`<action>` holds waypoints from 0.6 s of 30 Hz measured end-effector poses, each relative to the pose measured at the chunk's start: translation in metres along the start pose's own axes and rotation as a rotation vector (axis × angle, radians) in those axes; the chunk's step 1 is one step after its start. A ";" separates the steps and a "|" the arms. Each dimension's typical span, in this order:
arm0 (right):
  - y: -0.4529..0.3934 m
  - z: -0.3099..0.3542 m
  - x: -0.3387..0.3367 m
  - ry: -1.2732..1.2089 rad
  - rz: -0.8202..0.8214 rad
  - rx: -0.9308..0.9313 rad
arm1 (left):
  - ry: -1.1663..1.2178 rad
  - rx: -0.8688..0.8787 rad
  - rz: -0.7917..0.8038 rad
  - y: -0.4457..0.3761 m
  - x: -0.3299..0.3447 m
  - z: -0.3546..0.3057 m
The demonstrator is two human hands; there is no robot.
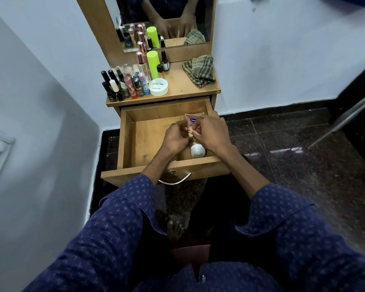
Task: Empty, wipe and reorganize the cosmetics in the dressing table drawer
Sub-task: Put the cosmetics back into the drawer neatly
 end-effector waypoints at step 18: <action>0.001 0.001 0.002 0.106 -0.007 -0.041 | -0.034 0.048 0.064 0.003 0.002 0.000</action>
Point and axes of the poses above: each hand's wrist, its own y-axis away from the middle knuckle, its own x-axis out of the palm, z = x × y, the point moved 5 cm from there along -y, towards the middle knuckle, and after that the axes turned 14 degrees about -z, right-handed, at the moved point
